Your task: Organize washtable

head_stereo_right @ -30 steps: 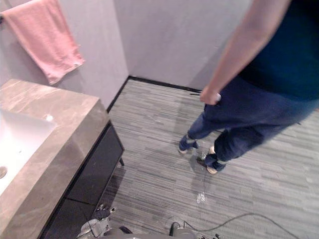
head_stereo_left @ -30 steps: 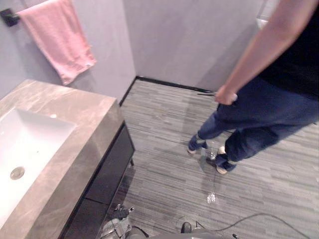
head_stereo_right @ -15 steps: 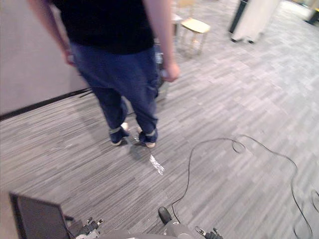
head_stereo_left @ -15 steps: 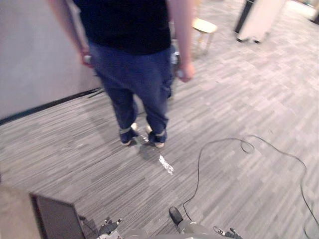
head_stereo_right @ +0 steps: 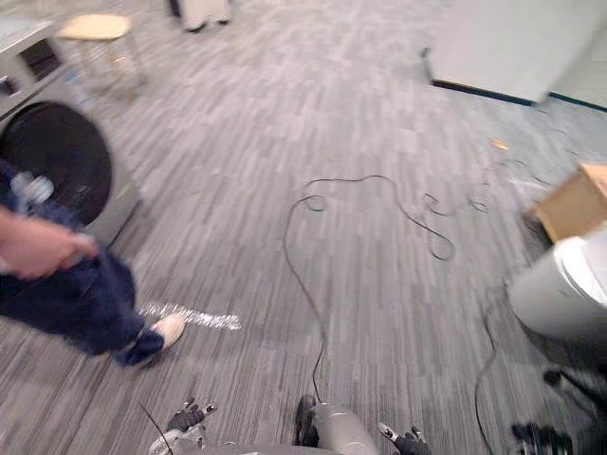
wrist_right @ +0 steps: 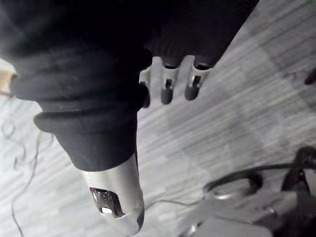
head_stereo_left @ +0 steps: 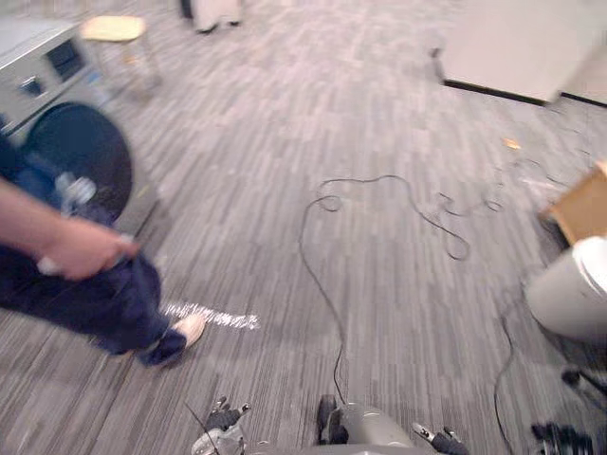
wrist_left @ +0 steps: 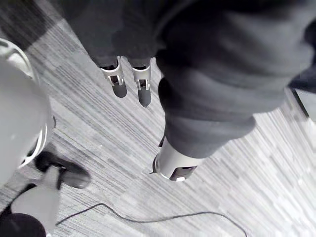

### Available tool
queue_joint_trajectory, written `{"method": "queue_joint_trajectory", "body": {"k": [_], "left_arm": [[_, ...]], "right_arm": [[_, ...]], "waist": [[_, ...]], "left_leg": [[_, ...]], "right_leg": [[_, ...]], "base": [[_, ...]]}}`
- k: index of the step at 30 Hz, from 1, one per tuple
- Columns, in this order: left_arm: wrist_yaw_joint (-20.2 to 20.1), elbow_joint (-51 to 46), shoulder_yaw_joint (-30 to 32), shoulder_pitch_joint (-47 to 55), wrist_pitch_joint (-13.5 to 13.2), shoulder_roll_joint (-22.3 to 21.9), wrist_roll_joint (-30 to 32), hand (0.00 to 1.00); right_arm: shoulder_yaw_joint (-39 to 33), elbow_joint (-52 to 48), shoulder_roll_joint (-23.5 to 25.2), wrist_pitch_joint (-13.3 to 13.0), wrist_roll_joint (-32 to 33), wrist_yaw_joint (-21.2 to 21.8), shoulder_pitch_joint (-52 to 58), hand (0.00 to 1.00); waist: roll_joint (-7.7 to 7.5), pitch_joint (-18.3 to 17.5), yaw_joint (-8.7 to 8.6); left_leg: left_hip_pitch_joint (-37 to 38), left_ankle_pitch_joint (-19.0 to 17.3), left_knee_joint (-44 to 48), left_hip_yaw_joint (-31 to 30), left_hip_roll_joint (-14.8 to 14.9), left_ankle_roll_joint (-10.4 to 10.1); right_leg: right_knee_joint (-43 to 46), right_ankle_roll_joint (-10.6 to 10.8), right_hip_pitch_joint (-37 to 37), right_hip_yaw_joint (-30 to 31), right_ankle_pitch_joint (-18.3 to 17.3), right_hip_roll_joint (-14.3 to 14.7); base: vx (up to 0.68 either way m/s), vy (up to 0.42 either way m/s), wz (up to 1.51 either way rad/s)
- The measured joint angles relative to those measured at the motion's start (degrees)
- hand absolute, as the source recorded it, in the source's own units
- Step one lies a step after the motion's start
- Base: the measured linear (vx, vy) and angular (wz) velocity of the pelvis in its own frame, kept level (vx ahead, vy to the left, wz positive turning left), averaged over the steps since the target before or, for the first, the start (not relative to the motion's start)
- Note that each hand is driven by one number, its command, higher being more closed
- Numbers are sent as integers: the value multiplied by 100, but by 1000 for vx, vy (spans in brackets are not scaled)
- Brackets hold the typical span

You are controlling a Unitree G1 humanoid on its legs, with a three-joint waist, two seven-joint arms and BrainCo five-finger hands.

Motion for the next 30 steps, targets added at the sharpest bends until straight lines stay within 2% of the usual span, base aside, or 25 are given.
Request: {"method": "queue_joint_trajectory", "body": {"k": [1, 2, 3, 4, 5, 6, 7, 9, 12, 15, 17, 18, 19, 20, 21, 23, 24, 25, 28, 30], "left_arm": [[-10, 73, -71, -122, -27, 57, 2, 0], [-15, 75, -178, -105, -34, 49, 0, 0], [23, 90, -258, -54, -13, 124, -3, 0], [28, 108, -357, 31, -6, 154, -6, 0], [24, 143, -432, 95, 4, 180, -9, 0], [22, 167, -492, 100, 10, 220, -8, 0], [20, 253, -564, 102, 12, 286, -10, 0], [38, 291, -671, 105, 38, 331, -7, 0], [120, 292, -730, 153, 45, 284, 1, 0], [125, 271, -712, 149, 38, 273, -25, 0], [127, 217, -631, 154, 33, 277, -123, 0], [137, 179, -602, 155, 2, 273, -221, 0], [147, 131, -568, 175, -6, 258, -311, 0], [156, 112, -566, 186, -12, 257, -352, 0], [180, 108, -571, 208, -23, 179, -411, 0], [226, 109, -612, 205, -23, 150, -417, 0], [247, 117, -651, 216, -23, 131, -401, 0], [242, 120, -714, 206, -18, 155, -342, 0], [246, 156, -748, 237, -22, 266, -242, 0], [234, 258, -904, 201, -20, 270, -101, 0]], "right_arm": [[-106, 186, 10, -41, -44, 3, -115, 0], [-167, 256, -97, -12, -52, 19, -152, 0], [-156, 419, -122, 35, -94, 1, -242, 0], [-176, 438, -155, 33, -95, 1, -255, 0], [-165, 434, -134, 16, -99, 7, -229, 0], [-170, 440, -112, 10, -96, -6, -198, 0], [-166, 463, -76, 15, -93, 0, -151, 0], [-170, 472, -61, 14, -86, -2, -122, 0], [-177, 475, -62, 8, -71, 2, -111, 0], [-247, 537, -62, 9, -34, 3, -102, 0], [-247, 576, -64, 9, -33, 7, -103, 0], [-240, 631, -64, 2, -24, 7, -108, 0], [-235, 654, -85, -1, -11, 10, -111, 0], [-246, 653, -101, -3, 23, 9, -106, 0], [-245, 660, -173, -9, 32, 9, -81, 0], [-240, 661, -211, -15, 29, 10, -30, 0], [-222, 660, -235, -21, 40, 16, -9, 0], [-202, 667, -235, -29, 24, 16, -21, 0], [-106, 671, -170, -22, 36, 43, 29, 0], [23, 666, -179, -31, 163, 86, 44, 0]], "waist": [[96, -8, 78], [148, 18, 105], [34, 40, 85], [144, 50, 65], [188, 39, 46], [151, 4, 57], [26, -39, 43], [40, -27, 1], [105, -37, -70], [91, -28, -59], [23, -7, 72], [-11, 24, 113], [5, 56, 103], [62, 68, 103], [197, 75, 85], [265, 62, 82], [322, 31, 88], [333, 17, 79], [162, -49, 72], [206, -96, 49]], "left_leg": [[-247, -176, -435, -573, 108, 508], [-165, 356, -966, -407, 341, 33], [162, 573, -1428, 48, 131, 8], [289, 725, -1701, 199, 105, -46], [381, 892, -1984, 347, 44, -59], [399, 960, -2096, 412, 6, -54], [423, 1107, -2263, 490, -12, -82], [449, 1195, -2316, 489, -8, -114], [585, 1267, -2464, 450, 0, -224], [585, 1261, -2239, 453, 105, -231], [468, 1230, -1621, 358, 274, -241], [251, 1197, -1044, 3, 408, -238], [25, 1082, -573, -728, 449, -277], [-36, 1051, -473, -1126, 433, -313], [-102, 978, -522, -1974, 361, -444], [-54, 955, -914, -2610, 266, -512], [126, 842, -1410, -2867, 197, -610], [196, 852, -1794, -2768, 98, -620], [300, 1059, -2247, -2660, -160, -514], [395, 1111, -2464, -2662, -262, -463]], "right_leg": [[-864, 461, 356, 620, -20, 136], [-462, 522, 373, 209, -380, 40], [-31, 882, 511, -372, -901, -495], [-263, 967, 752, -516, -938, -559], [-834, 1081, 1093, -424, -836, -526], [-1158, 1325, 1220, -413, -646, -556], [-1651, 1305, 1352, -309, -157, -446], [-1922, 1208, 1446, -210, 19, -363], [-2184, 1133, 1599, -83, 150, -232], [-2296, 1080, 1684, 52, 209, -168], [-2286, 1078, 1703, 322, 206, -172], [-2260, 1081, 1703, 530, 193, -171], [-2257, 1062, 1699, 713, 176, -145], [-2244, 1072, 1698, 803, 183, -119], [-2238, 1125, 1677, 1016, 219, -43], [-2269, 1218, 1633, 1188, 282, 13], [-2325, 1297, 1547, 1293, 356, 61], [-2506, 1344, 1513, 1404, 501, 9], [-2709, 1382, 1468, 1521, 773, -175], [-2710, 1394, 1465, 1528, 766, -252]], "base": [[-71, -45, -150], [55, -74, -147], [127, -69, -130], [80, -45, -131], [19, -33, -94], [-38, -119, -100], [-41, -165, -67], [-41, -178, -49], [-49, -77, -25], [-48, -22, -24], [-67, 5, -61], [-87, -5, -86], [-81, -5, -85], [-91, 25, -96], [-69, 57, -78], [-62, 120, -71], [-45, 185, -54], [-20, 165, -39], [9, 168, -12], [32, 143, 4]]}}
